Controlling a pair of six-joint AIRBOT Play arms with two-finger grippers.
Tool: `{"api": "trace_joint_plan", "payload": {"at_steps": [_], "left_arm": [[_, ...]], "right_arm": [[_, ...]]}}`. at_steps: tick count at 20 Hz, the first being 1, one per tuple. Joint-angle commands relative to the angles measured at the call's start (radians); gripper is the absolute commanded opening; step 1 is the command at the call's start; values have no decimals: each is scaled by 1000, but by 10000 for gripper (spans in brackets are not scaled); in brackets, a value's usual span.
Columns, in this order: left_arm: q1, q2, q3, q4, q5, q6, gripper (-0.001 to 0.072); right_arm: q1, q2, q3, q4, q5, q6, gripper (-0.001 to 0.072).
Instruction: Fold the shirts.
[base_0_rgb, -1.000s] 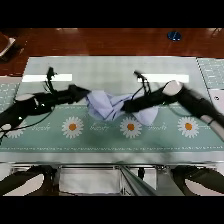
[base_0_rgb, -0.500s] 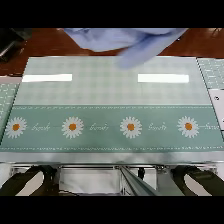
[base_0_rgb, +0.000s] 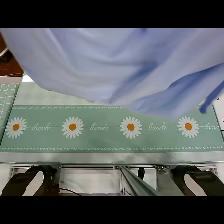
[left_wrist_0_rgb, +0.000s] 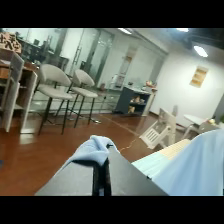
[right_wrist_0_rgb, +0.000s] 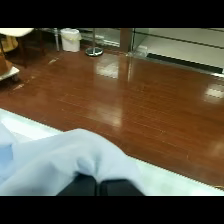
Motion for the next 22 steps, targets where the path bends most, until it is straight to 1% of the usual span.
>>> {"api": "trace_joint_plan", "payload": {"at_steps": [1,4,7,9,10,11,12,13,16,18,19,20,22], "left_arm": [[2,93,12,145,45,-35,30],[2,208,12,397,109,-148,30],[2,338,11,689,122,-321,30],[2,411,11,843,106,-426,30],[2,445,11,923,95,-490,30],[2,473,11,998,73,-582,30],[2,497,10,1068,33,-694,30],[2,514,-1,1091,-10,-740,30],[2,531,-97,1089,-163,-776,30],[1,505,-214,1088,-306,-784,30],[1,483,-288,1076,-354,-783,30],[-2,454,-376,1047,-367,-780,30],[-1,375,-530,960,-306,-705,30]], "right_arm": [[-2,28,3,-41,52,4,19],[-2,78,3,-135,108,41,19],[-2,136,-2,-222,175,86,19],[-1,186,-53,-261,189,108,19],[-1,212,-92,-288,207,121,19],[-1,235,-135,-314,229,135,19],[-1,260,-190,-340,253,156,19],[-1,283,-251,-343,277,172,19],[-1,343,-470,-276,324,219,19],[-1,371,-668,-208,319,222,19],[-1,375,-770,-188,301,221,19],[-1,374,-877,-172,263,217,19],[-2,348,-1059,-156,114,193,19]]}}
